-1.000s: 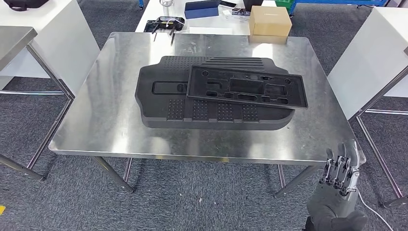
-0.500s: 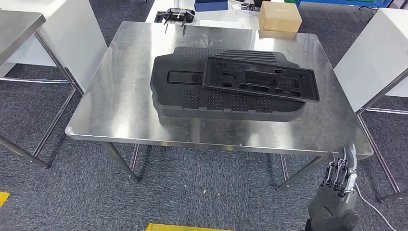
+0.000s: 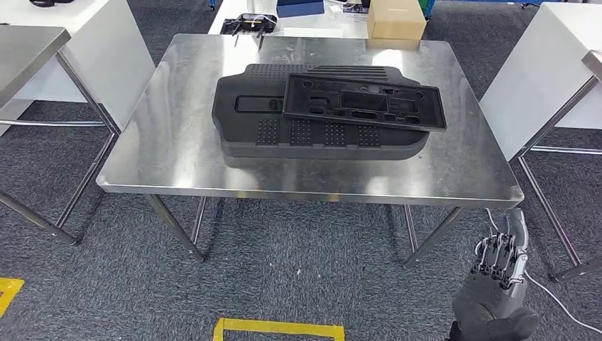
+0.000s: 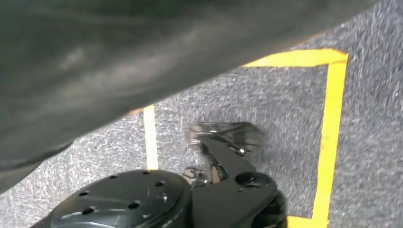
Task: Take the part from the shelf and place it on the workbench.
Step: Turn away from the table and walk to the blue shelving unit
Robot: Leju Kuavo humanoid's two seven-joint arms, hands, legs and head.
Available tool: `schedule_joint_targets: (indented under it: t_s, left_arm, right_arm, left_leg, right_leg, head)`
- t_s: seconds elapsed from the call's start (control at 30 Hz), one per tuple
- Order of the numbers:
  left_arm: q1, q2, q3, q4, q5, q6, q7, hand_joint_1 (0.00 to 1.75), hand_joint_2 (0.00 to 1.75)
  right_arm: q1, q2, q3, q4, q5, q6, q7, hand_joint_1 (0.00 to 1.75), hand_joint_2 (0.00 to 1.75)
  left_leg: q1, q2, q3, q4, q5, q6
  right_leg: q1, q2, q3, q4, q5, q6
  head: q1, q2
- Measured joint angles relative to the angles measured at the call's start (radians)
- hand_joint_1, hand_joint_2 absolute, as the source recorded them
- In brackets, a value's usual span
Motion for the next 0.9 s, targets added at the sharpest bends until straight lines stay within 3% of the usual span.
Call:
schedule_joint_targets:
  t_s: [0.03, 0.07, 0.17, 0.23, 0.3, 0.37, 0.4, 0.47, 0.53, 0.57, 0.63, 0.7, 0.73, 0.77, 0.83, 0.87, 0.9]
  left_arm:
    - [0.0, 0.0, 0.0, 0.0, 0.0, 0.0, 0.0, 0.0, 0.0]
    - [0.0, 0.0, 0.0, 0.0, 0.0, 0.0, 0.0, 0.0, 0.0]
    - [-0.001, 0.0, 0.0, 0.0, 0.0, 0.0, 0.0, 0.0, 0.0]
    - [-0.002, -0.001, 0.0, 0.0, -0.001, 0.0, 0.0, 0.0, 0.0]
    - [-0.001, -0.001, 0.0, 0.0, -0.001, 0.0, 0.0, 0.0, 0.0]
    - [-0.002, 0.0, 0.0, 0.0, -0.001, 0.0, 0.0, 0.0, 0.0]
    - [-0.002, 0.0, 0.0, 0.0, 0.0, 0.0, 0.0, 0.0, 0.0]
    - [-0.003, 0.001, 0.0, 0.0, 0.0, 0.0, 0.0, 0.0, 0.0]
    - [-0.003, 0.001, 0.0, 0.0, 0.0, 0.0, 0.0, 0.0, 0.0]
    - [-0.003, 0.001, 0.0, 0.0, -0.001, -0.001, 0.0, 0.0, 0.0]
    - [-0.003, 0.0, 0.0, 0.0, -0.003, -0.001, 0.0, 0.0, 0.0]
    - [-0.003, -0.001, 0.0, 0.0, -0.005, -0.001, 0.0, 0.0, 0.0]
    - [-0.003, -0.002, 0.0, 0.0, -0.007, 0.0, 0.0, 0.0, 0.0]
    - [-0.003, -0.003, 0.0, 0.0, -0.009, 0.0, 0.0, 0.0, 0.0]
    - [-0.003, -0.003, 0.0, 0.0, -0.012, 0.001, -0.002, 0.0, 0.0]
    - [-0.003, -0.004, 0.0, 0.0, -0.012, 0.0, -0.002, 0.0, 0.0]
    - [-0.003, -0.004, 0.0, 0.0, -0.013, 0.0, -0.003, 0.0, 0.0]
  right_arm:
    - [0.0, -0.001, 0.0, 0.001, -0.002, 0.002, -0.001, 0.0, 0.0]
    - [0.0, -0.001, 0.0, 0.001, -0.004, 0.003, -0.001, 0.0, 0.0]
    - [0.0, -0.002, 0.001, 0.002, -0.004, 0.004, -0.001, 0.0, 0.0]
    - [-0.001, -0.003, 0.001, 0.002, -0.004, 0.005, -0.003, 0.0, 0.0]
    - [-0.001, -0.004, 0.001, 0.002, -0.004, 0.005, -0.004, 0.0, 0.0]
    - [0.0, -0.006, 0.001, 0.002, -0.004, 0.005, -0.004, 0.0, 0.0]
    - [0.0, -0.007, 0.001, 0.002, -0.004, 0.005, -0.004, 0.0, 0.0]
    - [0.0, -0.009, 0.001, 0.002, 0.003, 0.005, -0.006, 0.0, 0.0]
    - [0.0, -0.01, 0.001, 0.003, 0.019, 0.004, -0.01, 0.0, 0.0]
    - [0.0, -0.01, 0.001, 0.004, 0.029, 0.002, -0.012, 0.0, 0.0]
    - [-0.001, -0.011, 0.001, 0.005, 0.047, -0.002, -0.019, 0.0, 0.0]
    - [-0.001, -0.01, 0.001, 0.005, 0.064, -0.008, -0.026, 0.0, 0.0]
    - [-0.001, -0.01, 0.001, 0.005, 0.072, -0.011, -0.029, 0.0, 0.0]
    - [0.0, -0.01, 0.001, 0.004, 0.077, -0.014, -0.032, 0.0, 0.0]
    - [0.001, -0.009, 0.001, 0.004, 0.086, -0.022, -0.04, 0.0, 0.0]
    - [0.001, -0.008, 0.0, 0.004, 0.091, -0.026, -0.044, 0.0, 0.0]
    - [0.001, -0.006, 0.0, 0.004, 0.096, -0.031, -0.047, 0.0, 0.0]
  left_leg:
    - [0.003, 0.0, 0.002, 0.034, -0.003, -0.004]
    - [0.007, 0.0, 0.02, 0.035, 0.014, -0.008]
    - [0.019, -0.001, 0.142, -0.128, 0.071, -0.022]
    - [0.017, -0.006, 0.175, -0.196, 0.067, -0.022]
    - [0.01, -0.01, 0.162, -0.202, 0.068, -0.007]
    - [0.007, -0.008, 0.144, -0.205, 0.082, 0.018]
    - [0.007, -0.006, 0.133, -0.207, 0.092, 0.031]
    - [0.003, -0.003, 0.106, -0.207, 0.11, 0.047]
    - [-0.001, -0.001, 0.08, -0.206, 0.13, 0.051]
    - [-0.002, 0.0, 0.068, -0.206, 0.14, 0.051]
    - [-0.003, 0.0, 0.045, -0.206, 0.16, 0.047]
    - [-0.004, -0.001, 0.032, -0.207, 0.179, 0.038]
    - [-0.004, -0.001, 0.031, -0.209, 0.188, 0.032]
    - [-0.003, 0.0, 0.031, -0.212, 0.197, 0.024]
    - [0.0, 0.0, 0.032, -0.218, 0.212, 0.01]
    - [0.002, 0.0, 0.028, -0.213, 0.202, 0.005]
    - [0.003, 0.0, 0.022, -0.195, 0.174, 0.001]
  right_leg:
    - [0.001, -0.001, -0.007, 0.002, 0.006, 0.002]
    - [0.0, -0.002, -0.014, 0.006, 0.011, 0.005]
    - [-0.003, -0.002, -0.037, 0.035, 0.017, 0.013]
    - [0.0, -0.002, -0.059, 0.056, 0.02, 0.023]
    - [0.0, -0.001, -0.074, 0.063, 0.03, 0.038]
    - [-0.003, 0.002, -0.096, 0.082, 0.015, 0.046]
    - [-0.004, 0.004, -0.114, 0.115, -0.012, 0.042]
    - [-0.005, 0.006, -0.161, 0.232, -0.087, 0.031]
    - [-0.005, 0.007, -0.186, 0.335, -0.123, 0.033]
    - [-0.004, 0.007, -0.176, 0.342, -0.114, 0.04]
    - [-0.002, 0.007, -0.102, 0.253, -0.069, 0.053]
    - [0.004, 0.007, 0.0, 0.104, -0.055, 0.048]
    - [0.007, 0.008, 0.03, 0.054, -0.059, 0.043]
    - [0.011, 0.009, 0.042, 0.029, -0.063, 0.036]
    - [0.011, 0.01, 0.031, 0.022, -0.051, 0.024]
    - [0.008, 0.01, 0.025, 0.02, -0.041, 0.016]
    - [0.004, 0.009, 0.017, 0.017, -0.03, 0.007]
  head:
    - [0.0, 0.0]
    - [0.0, 0.0]
    - [-0.001, 0.0]
    - [-0.002, 0.0]
    - [-0.001, 0.0]
    - [0.002, 0.0]
    - [0.005, 0.0]
    - [0.008, 0.0]
    - [0.008, 0.0]
    - [0.008, 0.0]
    - [0.008, 0.0]
    - [0.007, 0.0]
    - [0.006, 0.0]
    - [0.007, 0.0]
    - [0.01, 0.0]
    - [0.011, 0.0]
    - [0.009, 0.0]
